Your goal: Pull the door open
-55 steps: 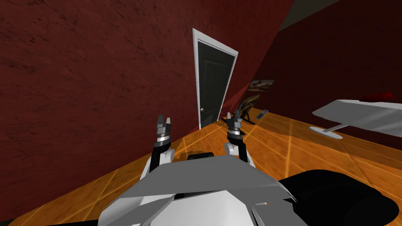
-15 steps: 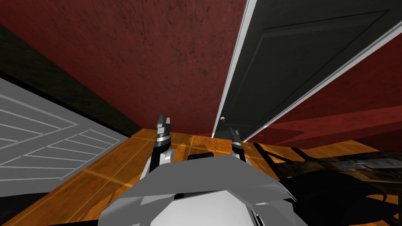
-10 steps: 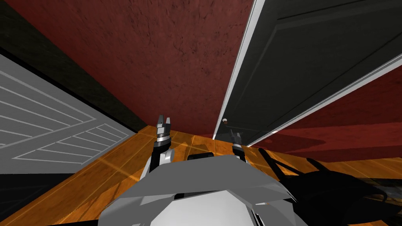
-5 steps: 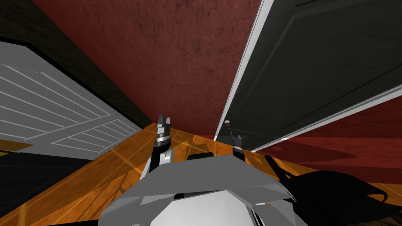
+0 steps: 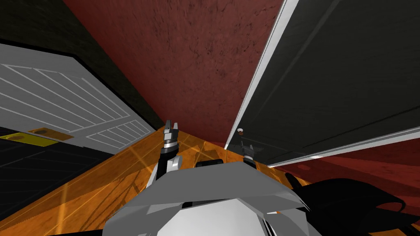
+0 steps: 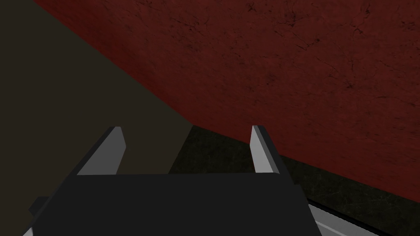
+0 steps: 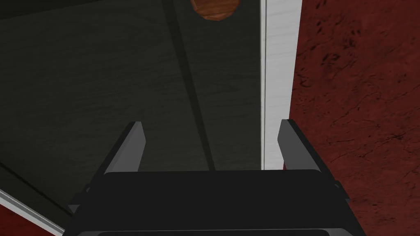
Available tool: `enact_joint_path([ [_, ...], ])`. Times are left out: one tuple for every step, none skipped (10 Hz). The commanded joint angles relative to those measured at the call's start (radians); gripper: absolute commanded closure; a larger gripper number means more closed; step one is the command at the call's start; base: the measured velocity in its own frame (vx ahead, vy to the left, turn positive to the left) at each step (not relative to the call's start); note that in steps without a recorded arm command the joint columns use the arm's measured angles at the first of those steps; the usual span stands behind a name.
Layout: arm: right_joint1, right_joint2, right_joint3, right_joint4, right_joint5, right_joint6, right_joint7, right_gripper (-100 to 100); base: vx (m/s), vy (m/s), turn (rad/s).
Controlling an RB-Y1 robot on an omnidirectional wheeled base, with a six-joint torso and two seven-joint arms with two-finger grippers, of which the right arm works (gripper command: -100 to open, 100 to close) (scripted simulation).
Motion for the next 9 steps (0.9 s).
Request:
enact_joint_path([
  [-0.006, 0.005, -0.011, 0.035, 0.0, -0.01, 0.038, -100, 0.015, -0.063, 0.176],
  [-0.007, 0.01, -0.017, 0.051, 0.0, -0.013, 0.058, -100, 0.017, -0.051, 0.161],
  [-0.009, 0.015, -0.023, 0.067, 0.0, -0.016, 0.079, -100, 0.015, -0.057, 0.162],
  [-0.01, 0.019, -0.028, 0.079, 0.001, -0.019, 0.095, -100, 0.009, -0.054, 0.137],
  [-0.011, 0.023, -0.032, 0.09, 0.001, -0.021, 0.109, -100, 0.008, -0.041, 0.114],
  [-0.013, 0.031, -0.04, 0.112, 0.001, -0.026, 0.137, -100, 0.013, -0.052, 0.189],
  [-0.014, 0.036, -0.044, 0.123, 0.001, -0.028, 0.152, -100, 0.012, -0.059, 0.151],
  [-0.015, 0.032, -0.042, 0.12, 0.001, -0.029, 0.139, -100, 0.004, -0.027, 0.023],
  [-0.021, 0.004, -0.043, 0.138, 0.0, -0.036, 0.133, -100, 0.061, -0.015, -0.022],
])
